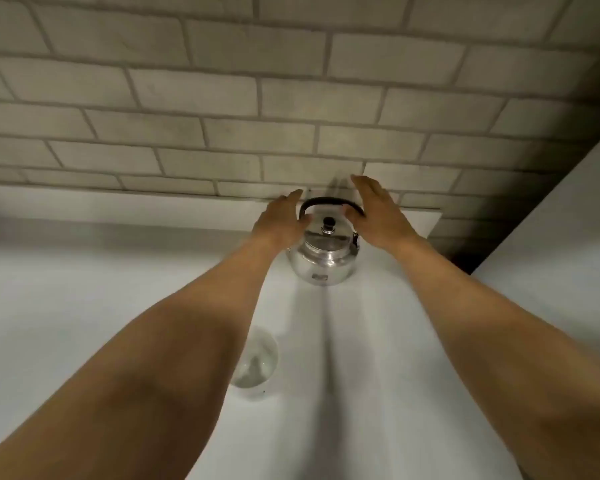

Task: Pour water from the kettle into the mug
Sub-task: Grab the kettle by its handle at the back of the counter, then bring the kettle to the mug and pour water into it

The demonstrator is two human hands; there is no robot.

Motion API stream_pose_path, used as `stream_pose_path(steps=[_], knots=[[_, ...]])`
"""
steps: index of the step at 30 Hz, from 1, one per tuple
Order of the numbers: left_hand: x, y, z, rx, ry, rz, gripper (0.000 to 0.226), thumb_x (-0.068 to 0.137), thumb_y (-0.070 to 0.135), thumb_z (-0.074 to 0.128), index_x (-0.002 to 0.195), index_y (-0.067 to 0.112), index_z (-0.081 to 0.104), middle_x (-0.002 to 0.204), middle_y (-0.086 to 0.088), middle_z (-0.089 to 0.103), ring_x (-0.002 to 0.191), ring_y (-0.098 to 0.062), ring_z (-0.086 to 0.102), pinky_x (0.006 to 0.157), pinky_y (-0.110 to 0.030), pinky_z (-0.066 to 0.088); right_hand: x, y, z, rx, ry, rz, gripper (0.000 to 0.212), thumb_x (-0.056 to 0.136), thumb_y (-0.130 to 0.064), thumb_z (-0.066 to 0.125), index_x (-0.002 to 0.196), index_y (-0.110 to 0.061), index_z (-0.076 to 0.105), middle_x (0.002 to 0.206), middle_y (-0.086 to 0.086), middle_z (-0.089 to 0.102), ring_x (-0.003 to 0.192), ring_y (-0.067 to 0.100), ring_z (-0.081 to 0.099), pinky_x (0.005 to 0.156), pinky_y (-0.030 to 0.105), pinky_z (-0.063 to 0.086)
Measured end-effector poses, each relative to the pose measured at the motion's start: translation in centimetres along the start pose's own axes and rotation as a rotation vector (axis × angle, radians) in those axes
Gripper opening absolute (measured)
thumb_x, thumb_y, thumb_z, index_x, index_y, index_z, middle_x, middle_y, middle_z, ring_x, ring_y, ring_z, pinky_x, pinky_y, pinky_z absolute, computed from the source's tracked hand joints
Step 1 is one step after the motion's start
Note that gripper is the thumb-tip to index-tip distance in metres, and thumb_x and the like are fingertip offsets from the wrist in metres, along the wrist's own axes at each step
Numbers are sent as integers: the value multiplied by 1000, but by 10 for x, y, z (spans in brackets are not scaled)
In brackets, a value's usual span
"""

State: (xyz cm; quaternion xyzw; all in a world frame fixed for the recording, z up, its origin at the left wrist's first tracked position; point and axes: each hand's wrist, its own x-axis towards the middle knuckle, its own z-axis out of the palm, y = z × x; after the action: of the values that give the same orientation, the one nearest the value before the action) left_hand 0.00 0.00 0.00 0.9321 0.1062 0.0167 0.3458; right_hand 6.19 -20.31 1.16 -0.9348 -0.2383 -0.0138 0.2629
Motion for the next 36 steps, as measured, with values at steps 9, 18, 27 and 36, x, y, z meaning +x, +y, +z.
stream_pose_path(steps=[9, 18, 27, 36], knots=[[14, -4, 28, -92, 151, -78, 38, 110, 29, 50, 145, 21, 62, 132, -12, 72, 121, -35, 65, 106, -45, 49, 22, 1, 25, 14, -104, -80, 40, 107, -37, 46, 141, -18, 58, 129, 11, 65, 118, 31, 62, 95, 46, 50], [-14, 5, 9, -83, 145, -66, 37, 98, 31, 69, 132, 18, 62, 131, -7, 66, 114, -29, 66, 97, -38, 53, 5, 3, 20, 131, -9, -21, 27, 102, -46, 57, 101, -19, 63, 81, -12, 64, 77, 14, 62, 66, 29, 46], [-127, 32, 8, -37, 130, 193, 72, 90, 52, 74, 154, 32, 48, 145, -4, 52, 127, -29, 60, 97, -46, 56, -57, -29, -45, -14, 180, -36, 46, 92, -72, 48, 89, -28, 61, 67, -14, 62, 65, 3, 58, 53, 26, 37], [-216, 34, 43, -92, 99, 285, 82, 89, 75, 59, 160, 49, 27, 174, 8, 18, 156, -25, 32, 110, -47, 45, -146, -63, -86, 0, 182, -97, 52, 93, -72, 52, 88, -23, 69, 69, -7, 65, 68, 14, 62, 61, 35, 47]])
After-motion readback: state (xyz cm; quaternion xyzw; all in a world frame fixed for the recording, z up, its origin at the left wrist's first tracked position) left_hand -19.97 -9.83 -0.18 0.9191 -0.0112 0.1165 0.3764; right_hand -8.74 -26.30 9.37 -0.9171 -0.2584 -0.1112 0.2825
